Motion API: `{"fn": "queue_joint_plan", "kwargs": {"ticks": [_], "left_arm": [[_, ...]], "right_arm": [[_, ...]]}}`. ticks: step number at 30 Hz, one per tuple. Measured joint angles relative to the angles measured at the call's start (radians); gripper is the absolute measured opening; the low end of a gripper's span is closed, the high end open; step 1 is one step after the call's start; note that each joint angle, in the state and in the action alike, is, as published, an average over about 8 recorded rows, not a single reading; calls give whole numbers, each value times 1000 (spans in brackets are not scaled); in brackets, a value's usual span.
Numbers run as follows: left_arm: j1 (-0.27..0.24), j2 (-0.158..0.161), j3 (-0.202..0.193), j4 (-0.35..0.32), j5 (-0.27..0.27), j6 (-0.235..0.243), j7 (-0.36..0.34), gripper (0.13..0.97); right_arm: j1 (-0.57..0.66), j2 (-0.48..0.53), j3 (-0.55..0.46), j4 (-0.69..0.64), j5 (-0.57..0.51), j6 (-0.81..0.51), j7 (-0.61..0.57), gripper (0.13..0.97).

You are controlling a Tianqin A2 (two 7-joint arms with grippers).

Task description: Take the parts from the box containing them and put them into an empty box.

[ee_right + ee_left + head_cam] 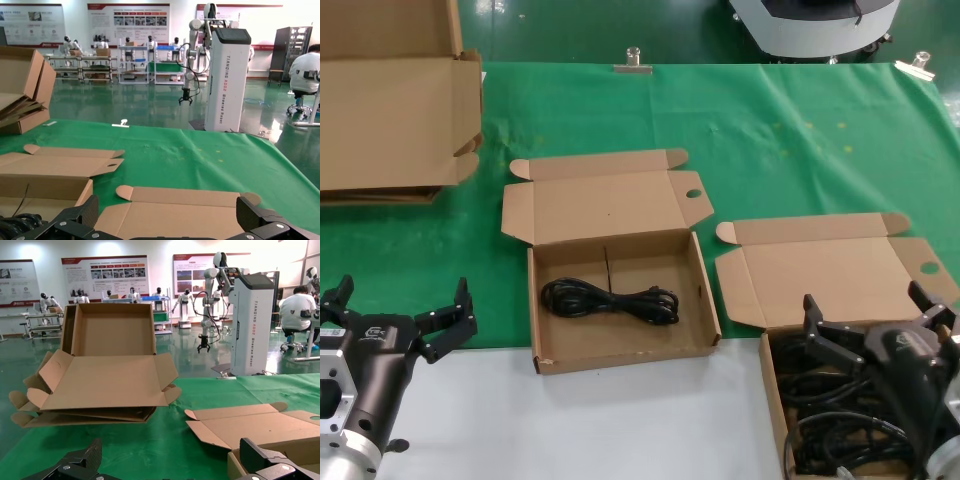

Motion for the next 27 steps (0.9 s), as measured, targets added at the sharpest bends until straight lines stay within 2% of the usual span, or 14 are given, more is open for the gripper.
{"fn": "queue_joint_plan", "kwargs": {"ticks": [27], "left_arm": [[0,0,0,0,0,0,0,966]], "right_arm": [[0,0,0,0,0,0,0,966]]}}
